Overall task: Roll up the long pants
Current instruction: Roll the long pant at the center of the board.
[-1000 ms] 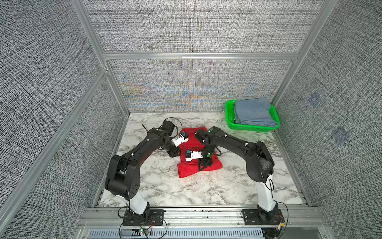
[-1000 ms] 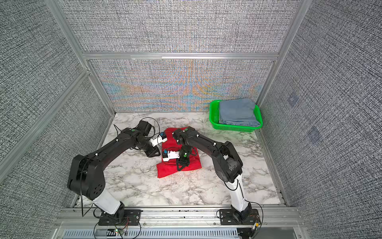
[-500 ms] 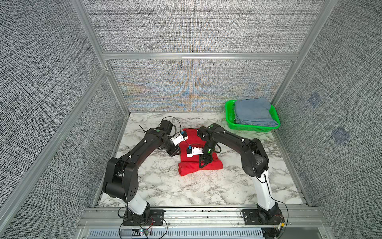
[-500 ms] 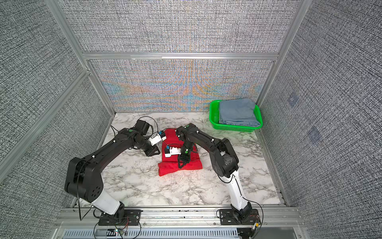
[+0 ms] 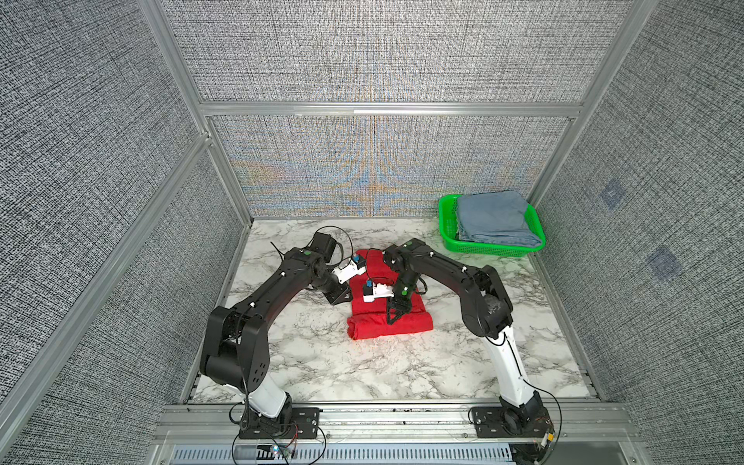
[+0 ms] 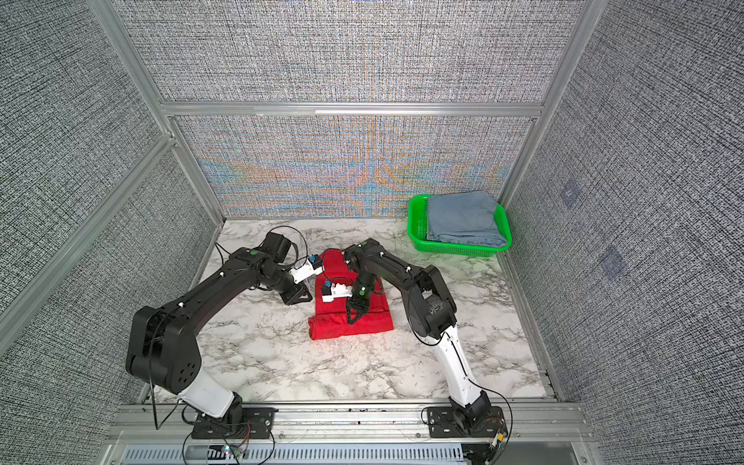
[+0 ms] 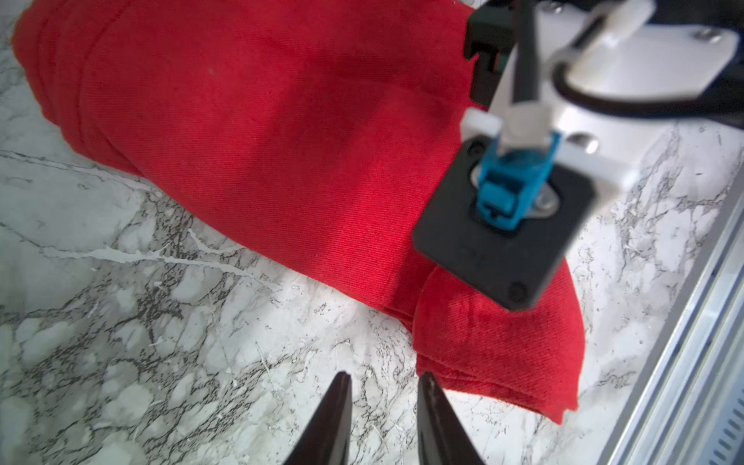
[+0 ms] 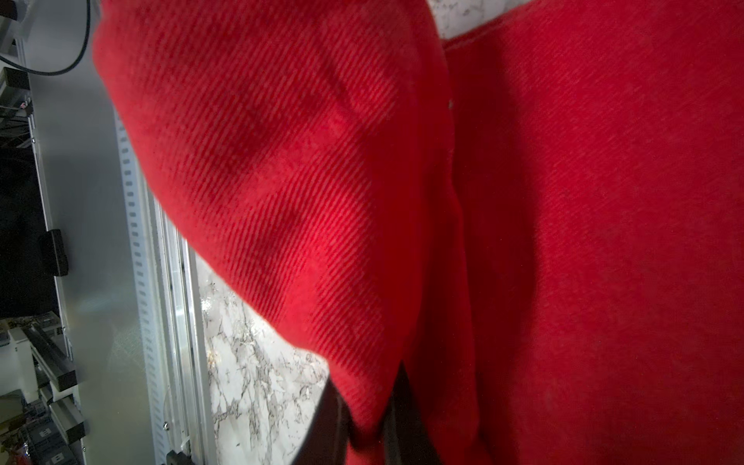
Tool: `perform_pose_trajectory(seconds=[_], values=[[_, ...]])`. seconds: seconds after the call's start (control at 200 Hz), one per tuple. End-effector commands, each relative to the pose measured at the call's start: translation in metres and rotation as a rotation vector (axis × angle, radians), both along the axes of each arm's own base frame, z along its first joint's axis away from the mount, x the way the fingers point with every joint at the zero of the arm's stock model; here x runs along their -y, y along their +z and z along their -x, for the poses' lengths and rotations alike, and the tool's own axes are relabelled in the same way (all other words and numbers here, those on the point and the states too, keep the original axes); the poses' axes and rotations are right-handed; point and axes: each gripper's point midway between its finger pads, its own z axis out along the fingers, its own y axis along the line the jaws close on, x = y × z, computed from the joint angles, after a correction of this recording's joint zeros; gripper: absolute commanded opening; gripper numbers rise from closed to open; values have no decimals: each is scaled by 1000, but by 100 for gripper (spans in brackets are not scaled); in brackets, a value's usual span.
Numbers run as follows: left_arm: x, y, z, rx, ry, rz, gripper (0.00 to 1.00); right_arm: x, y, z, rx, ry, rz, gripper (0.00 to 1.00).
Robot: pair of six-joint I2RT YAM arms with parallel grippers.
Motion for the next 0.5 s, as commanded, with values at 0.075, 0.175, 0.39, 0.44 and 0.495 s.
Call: perform_pose_trajectory(seconds=[0.075, 0.175, 0.39, 0.44, 0.495], values=[[3, 5, 8, -13, -39, 28, 32, 7, -11, -12, 0, -20, 31, 0], [5, 5, 13, -21, -66, 42, 31, 3, -13, -20, -2, -35, 18, 0], [8, 6, 23, -5, -122, 44, 26, 2, -23, -33, -7, -61, 17, 0], [10, 9, 25, 7, -144, 41, 24, 1, -25, -36, -7, -68, 16, 0], [13, 12, 27, 22, -168, 32, 21, 0, -27, -39, -7, -72, 15, 0]])
